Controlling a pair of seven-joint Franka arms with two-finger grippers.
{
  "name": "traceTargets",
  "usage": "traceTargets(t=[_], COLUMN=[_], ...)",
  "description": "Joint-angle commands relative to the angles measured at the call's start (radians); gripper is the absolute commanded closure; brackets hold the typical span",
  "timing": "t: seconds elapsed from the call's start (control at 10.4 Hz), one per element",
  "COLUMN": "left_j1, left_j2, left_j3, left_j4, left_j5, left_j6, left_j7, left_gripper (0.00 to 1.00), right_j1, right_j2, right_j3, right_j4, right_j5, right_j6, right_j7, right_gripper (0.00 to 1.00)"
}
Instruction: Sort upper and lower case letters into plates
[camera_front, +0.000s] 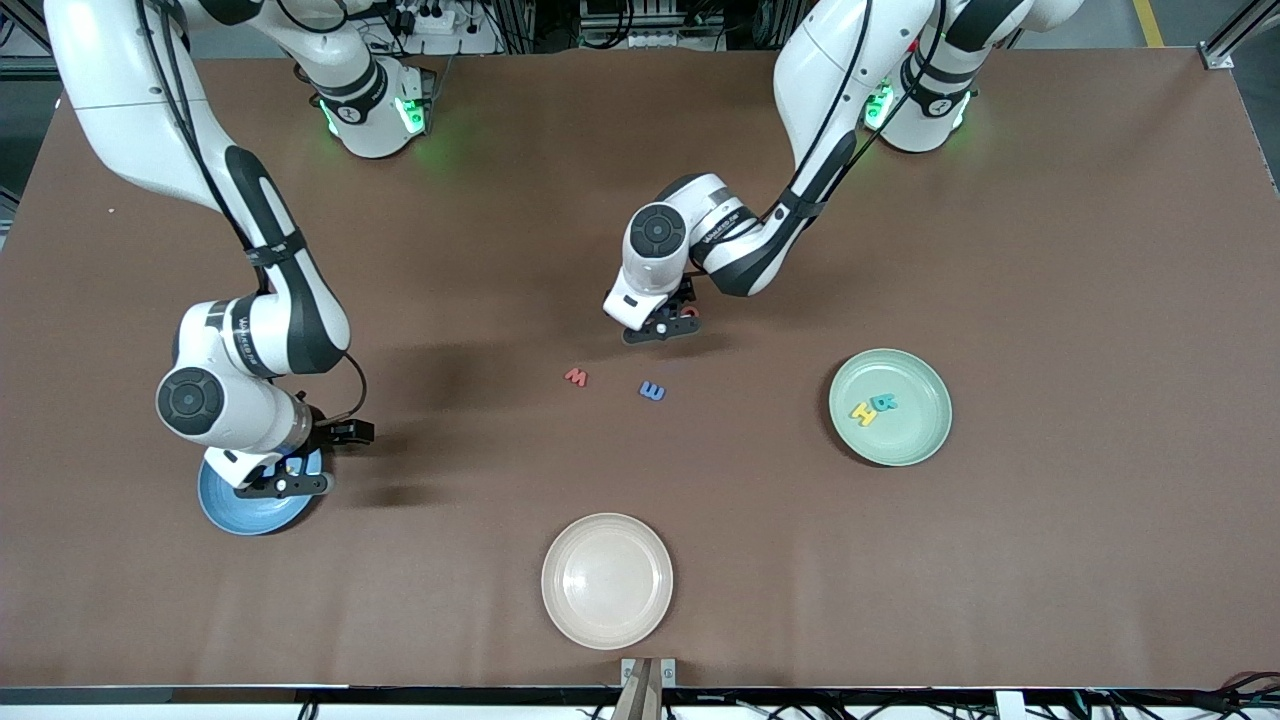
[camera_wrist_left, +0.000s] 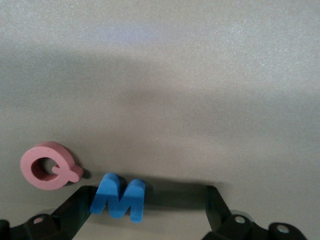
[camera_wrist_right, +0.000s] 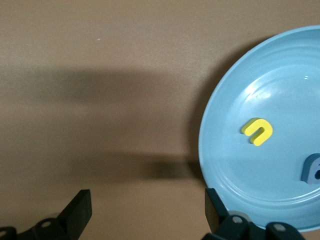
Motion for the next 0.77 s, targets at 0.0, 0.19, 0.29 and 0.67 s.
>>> traceTargets(t=[0.0, 0.19, 0.29, 0.67], left_j1=[0.004, 0.004, 0.004, 0.002], left_j2=[-0.011, -0.010, -0.010, -0.008], left_j3=[0.002, 0.002, 0.002, 0.002], left_j4=[-0.022, -0.021, -0.019, -0.015], left_j5=[-0.022, -0.022, -0.022, -0.026], left_j6=[0.022, 0.022, 0.022, 0.022], left_j7=[-0.032, -0.038, -0.041, -0.054], left_gripper=[0.34, 0.45, 0.45, 0.89], right_j1=[0.006, 0.006, 0.006, 0.038], right_j2=[-0.014, -0.013, -0.013, -0.014], right_j3=[0.000, 0.000, 0.000, 0.002], right_j4=[-0.001, -0.001, -0.001, 0.007], right_j5=[0.012, 0.013, 0.013, 0.015], right_j6=[-0.015, -0.015, -0.015, -0.015], right_j7=[0.021, 0.021, 0.023, 0.080], right_gripper=[0.00, 0.00, 0.00, 0.00])
